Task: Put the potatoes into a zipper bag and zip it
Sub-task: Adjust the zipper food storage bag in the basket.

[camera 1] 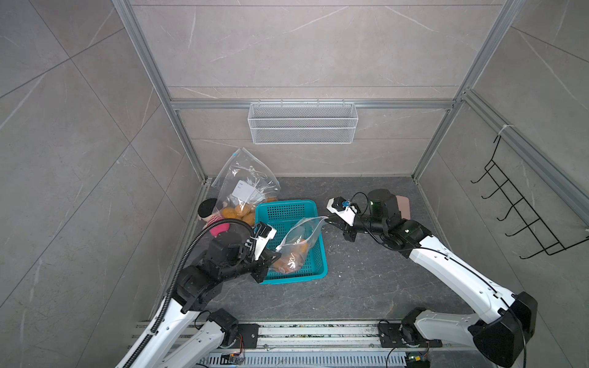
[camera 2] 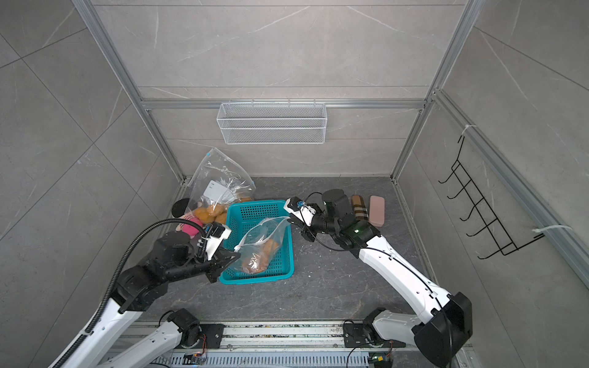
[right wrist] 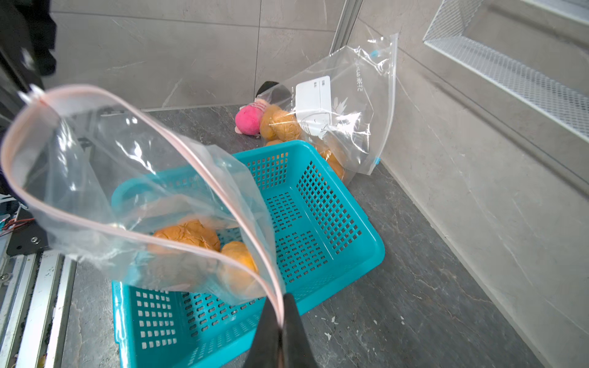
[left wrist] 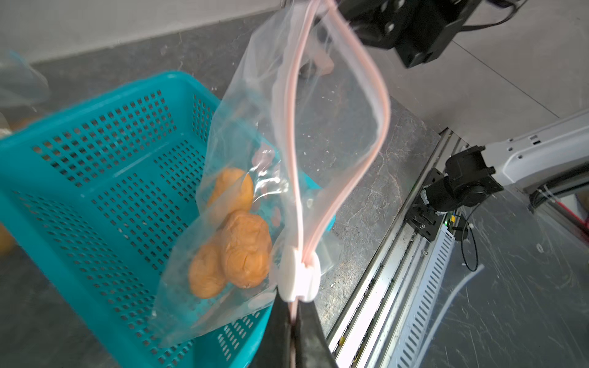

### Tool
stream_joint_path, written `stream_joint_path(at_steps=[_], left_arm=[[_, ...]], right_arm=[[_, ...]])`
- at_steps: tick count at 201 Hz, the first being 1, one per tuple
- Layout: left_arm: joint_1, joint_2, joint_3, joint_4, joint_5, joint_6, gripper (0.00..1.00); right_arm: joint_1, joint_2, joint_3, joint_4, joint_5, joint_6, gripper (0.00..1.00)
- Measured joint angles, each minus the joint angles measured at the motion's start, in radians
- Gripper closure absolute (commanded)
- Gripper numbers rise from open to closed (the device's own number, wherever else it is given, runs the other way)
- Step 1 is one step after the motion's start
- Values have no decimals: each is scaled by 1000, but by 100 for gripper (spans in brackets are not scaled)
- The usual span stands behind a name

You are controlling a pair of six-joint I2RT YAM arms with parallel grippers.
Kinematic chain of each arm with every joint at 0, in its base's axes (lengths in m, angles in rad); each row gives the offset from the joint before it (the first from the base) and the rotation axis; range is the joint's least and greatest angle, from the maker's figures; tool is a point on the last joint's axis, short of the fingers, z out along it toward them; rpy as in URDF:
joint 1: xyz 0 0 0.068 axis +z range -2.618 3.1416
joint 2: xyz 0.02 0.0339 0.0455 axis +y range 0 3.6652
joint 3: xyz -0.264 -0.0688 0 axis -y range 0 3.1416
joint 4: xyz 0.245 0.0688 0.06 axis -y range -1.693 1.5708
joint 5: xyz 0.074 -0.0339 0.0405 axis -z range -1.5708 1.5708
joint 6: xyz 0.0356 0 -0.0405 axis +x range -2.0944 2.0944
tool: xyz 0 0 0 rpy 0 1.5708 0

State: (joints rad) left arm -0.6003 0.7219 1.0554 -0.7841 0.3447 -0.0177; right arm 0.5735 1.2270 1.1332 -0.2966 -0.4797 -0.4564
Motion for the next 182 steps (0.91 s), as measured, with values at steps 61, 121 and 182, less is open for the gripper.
stream_joint_path(at_steps=[61, 121, 182], left_arm=[[0, 223, 519, -327, -93, 248, 100], [0, 167, 234, -303, -78, 307, 100], [0, 61, 43, -187, 10, 308, 100]], right_arm=[[6, -77, -4, -2, -78, 0, 100], [0, -73, -27, -74, -71, -12, 59], [0, -89, 2, -107, -161, -17, 38]])
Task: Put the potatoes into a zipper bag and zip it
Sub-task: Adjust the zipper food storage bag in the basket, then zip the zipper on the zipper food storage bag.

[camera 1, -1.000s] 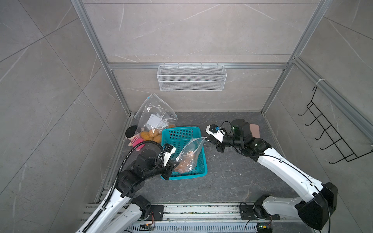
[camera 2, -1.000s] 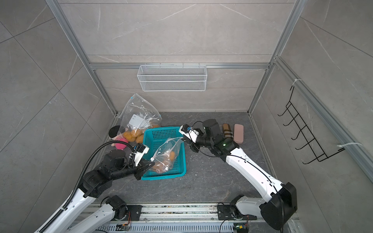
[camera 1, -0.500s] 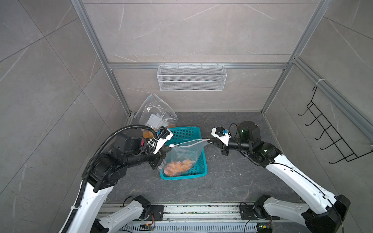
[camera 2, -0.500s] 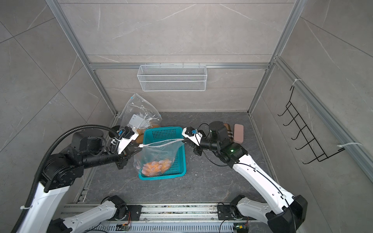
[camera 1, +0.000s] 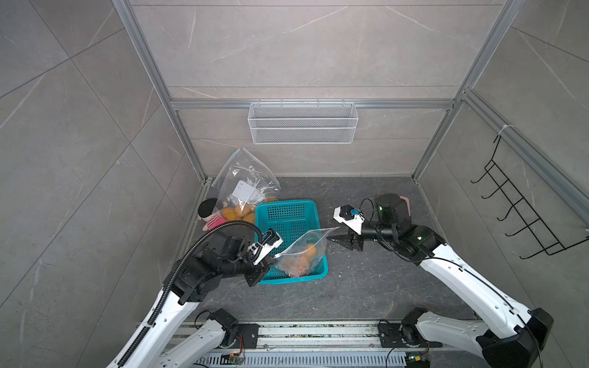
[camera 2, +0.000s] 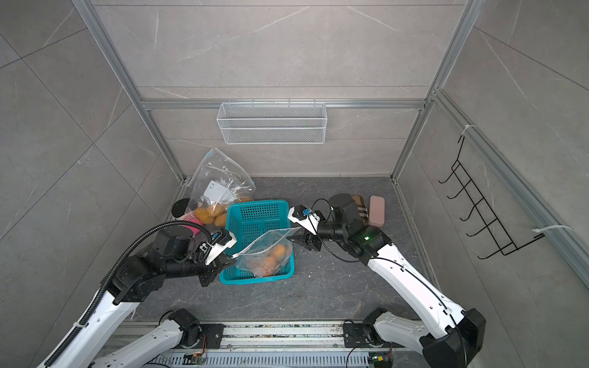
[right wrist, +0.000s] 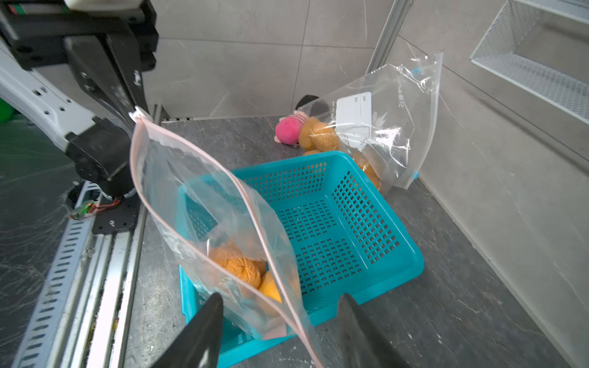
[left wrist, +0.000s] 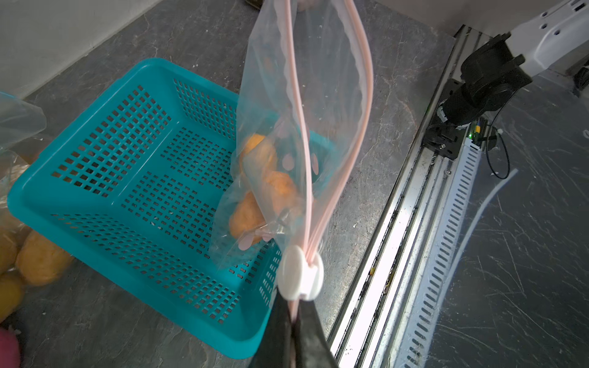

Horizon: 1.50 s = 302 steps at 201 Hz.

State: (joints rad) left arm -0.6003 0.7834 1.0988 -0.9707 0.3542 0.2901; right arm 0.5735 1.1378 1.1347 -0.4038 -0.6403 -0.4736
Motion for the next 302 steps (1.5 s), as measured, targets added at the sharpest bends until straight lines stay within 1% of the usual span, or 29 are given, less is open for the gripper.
stream_joint_path(at_steps=[37, 63, 76, 103, 125, 155, 194, 218, 265, 302], left_arm=[[0, -2, 21, 13, 28, 0, 100], [0, 7, 48, 13, 50, -2, 100], [0, 9, 55, 13, 55, -6, 100], [0, 16, 55, 10, 66, -26, 100], [0, 20, 55, 10, 65, -47, 100], [0, 26, 53, 14, 63, -76, 100], [0, 35, 61, 0, 39, -100, 100], [0, 40, 74, -14, 37, -114, 100], [0, 39, 95, -33, 41, -145, 100], [0, 38, 125, -47, 51, -153, 100]], right_arm=[[8, -58, 39, 0, -111, 11, 34], [33, -78, 63, 0, -143, 10, 33], [43, -77, 82, -4, -130, 10, 33], [52, -59, 136, -12, -63, 11, 33], [64, -34, 182, -14, -46, 11, 32], [122, 4, 238, -30, -30, 15, 32], [204, 104, 340, -53, 79, 56, 33], [242, 157, 365, -61, 125, 63, 33], [319, 182, 391, -101, 111, 49, 35], [367, 183, 404, -127, 69, -5, 36]])
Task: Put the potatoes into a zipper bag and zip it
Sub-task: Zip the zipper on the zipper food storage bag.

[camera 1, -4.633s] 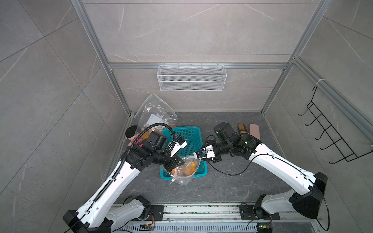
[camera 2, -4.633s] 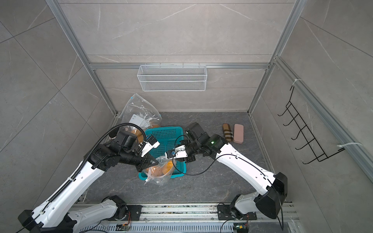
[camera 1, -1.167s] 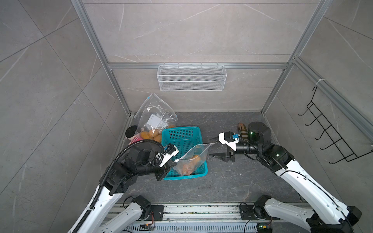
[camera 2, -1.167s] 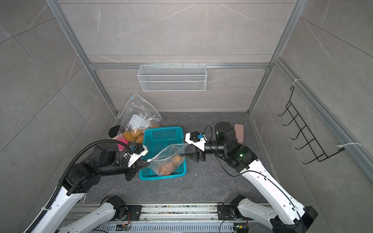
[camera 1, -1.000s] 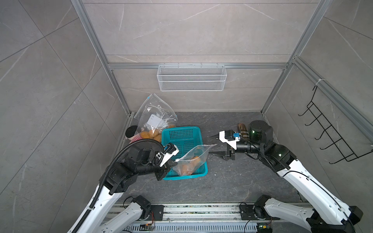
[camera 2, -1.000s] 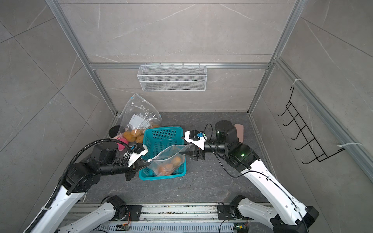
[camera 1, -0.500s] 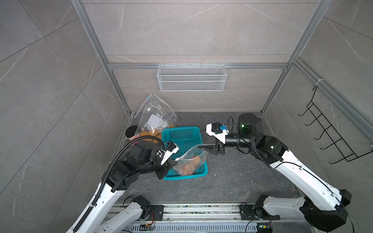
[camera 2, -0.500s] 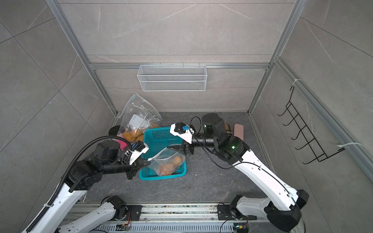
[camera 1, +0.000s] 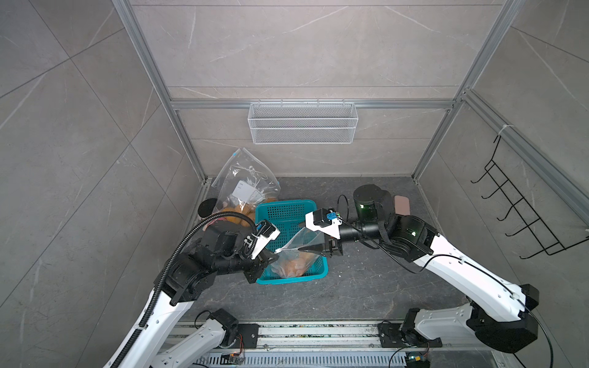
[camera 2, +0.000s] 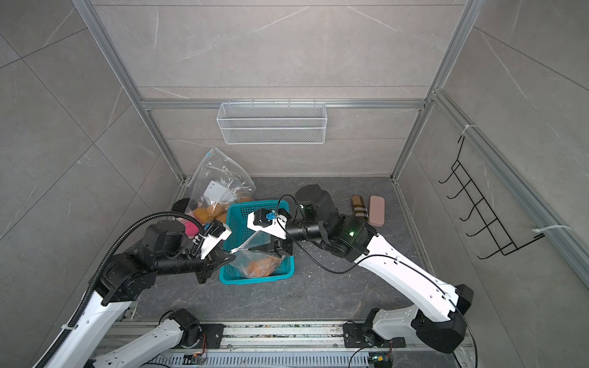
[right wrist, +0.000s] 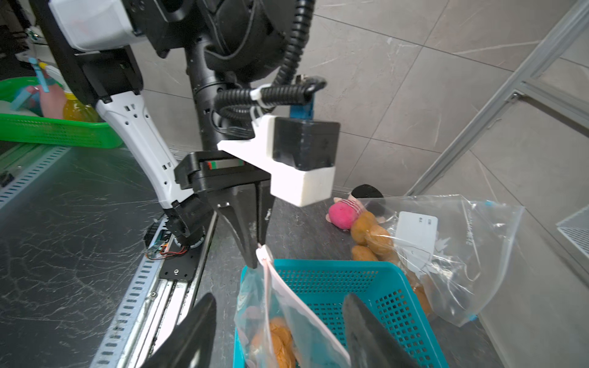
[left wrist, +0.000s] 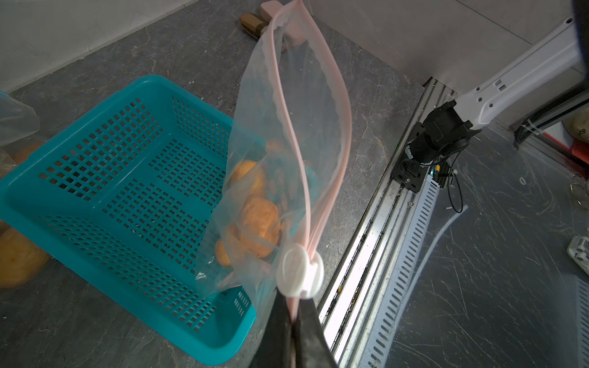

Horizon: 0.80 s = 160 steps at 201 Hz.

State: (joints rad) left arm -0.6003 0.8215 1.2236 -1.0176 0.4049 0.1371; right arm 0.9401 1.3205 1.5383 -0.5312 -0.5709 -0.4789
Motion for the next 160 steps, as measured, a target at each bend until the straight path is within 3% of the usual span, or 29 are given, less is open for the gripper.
stream_joint_path(at_steps=[67, 131, 160], left_arm=[[0, 9, 27, -8, 42, 0, 100], [0, 23, 41, -12, 80, -2, 100], [0, 24, 42, -16, 101, -2, 100]], right_arm=[[78, 62, 35, -87, -14, -103, 38], [97, 108, 39, -49, 90, -156, 43], [103, 108, 38, -18, 117, -180, 50]])
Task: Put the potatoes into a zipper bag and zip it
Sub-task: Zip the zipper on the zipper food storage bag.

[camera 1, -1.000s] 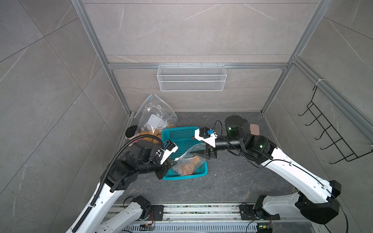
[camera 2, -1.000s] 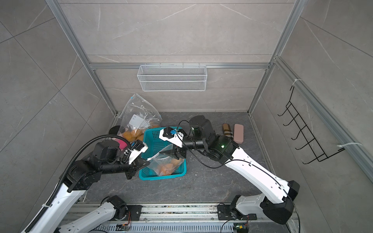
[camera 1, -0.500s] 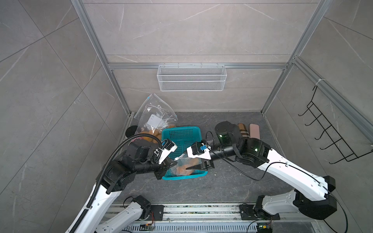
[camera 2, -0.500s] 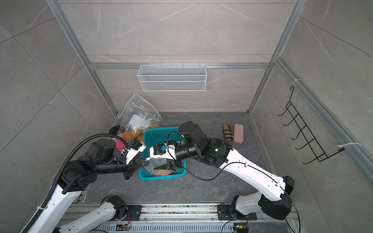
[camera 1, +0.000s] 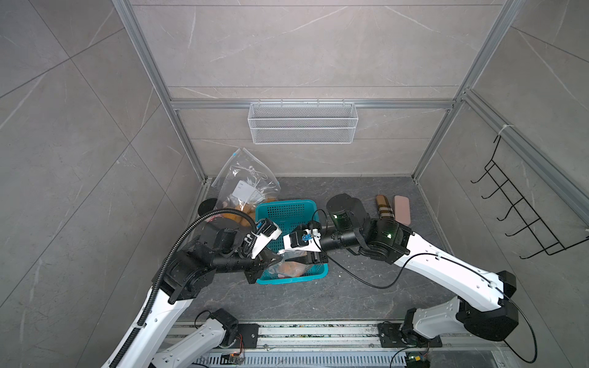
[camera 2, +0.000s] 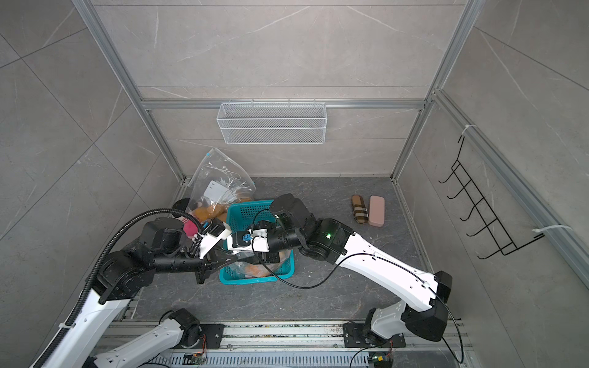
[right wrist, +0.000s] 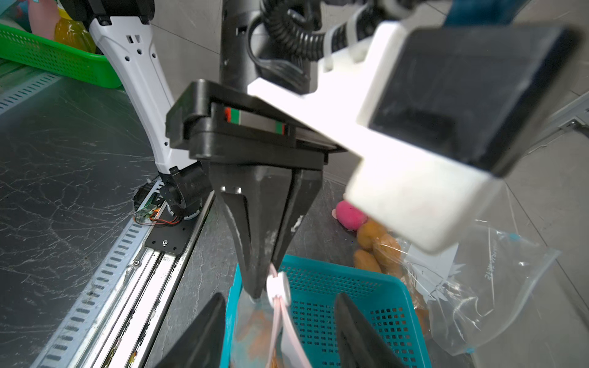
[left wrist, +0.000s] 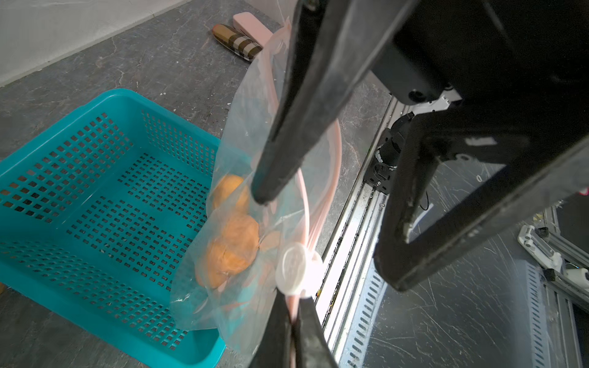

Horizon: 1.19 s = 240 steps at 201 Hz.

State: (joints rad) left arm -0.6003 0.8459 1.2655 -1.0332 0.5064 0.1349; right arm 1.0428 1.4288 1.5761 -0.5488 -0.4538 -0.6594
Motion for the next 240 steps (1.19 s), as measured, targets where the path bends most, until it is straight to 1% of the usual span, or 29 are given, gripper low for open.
stream_joint_path(at_steps=[13, 29, 100, 117, 132, 178, 197, 200, 204, 209, 214, 226, 233, 240], left_arm=[[0, 2, 0, 0, 3, 0, 100], [0, 5, 0, 0, 5, 0, 100], [0, 10, 1, -15, 13, 0, 100], [0, 12, 1, -16, 16, 0, 100], [0, 13, 1, -18, 21, 0, 100], [1, 21, 1, -21, 32, 0, 100], [1, 21, 1, -26, 35, -1, 100], [1, 21, 1, -26, 35, -2, 86], [1, 21, 1, -26, 36, -4, 72], [1, 19, 1, -26, 36, -5, 59], [1, 18, 1, -24, 37, -9, 50], [0, 8, 0, -16, 38, -19, 34], [1, -2, -3, -13, 38, -24, 29], [1, -17, -11, -10, 37, -28, 26]], right_arm=[[3, 1, 0, 7, 6, -15, 58], [9, 6, 0, 5, 13, -31, 65], [20, 33, -13, -5, 37, -83, 65], [23, 38, -14, -5, 45, -93, 67], [24, 38, -15, -7, 48, -99, 71], [27, 38, -15, -13, 55, -121, 91], [29, 38, -15, -17, 55, -122, 93], [29, 38, -15, -17, 55, -122, 94], [29, 38, -15, -17, 55, -123, 94], [29, 38, -15, -17, 55, -123, 94], [29, 38, -15, -17, 55, -123, 95], [29, 38, -15, -17, 58, -122, 95], [29, 38, -15, -17, 59, -122, 95], [29, 38, -15, -16, 59, -120, 95]])
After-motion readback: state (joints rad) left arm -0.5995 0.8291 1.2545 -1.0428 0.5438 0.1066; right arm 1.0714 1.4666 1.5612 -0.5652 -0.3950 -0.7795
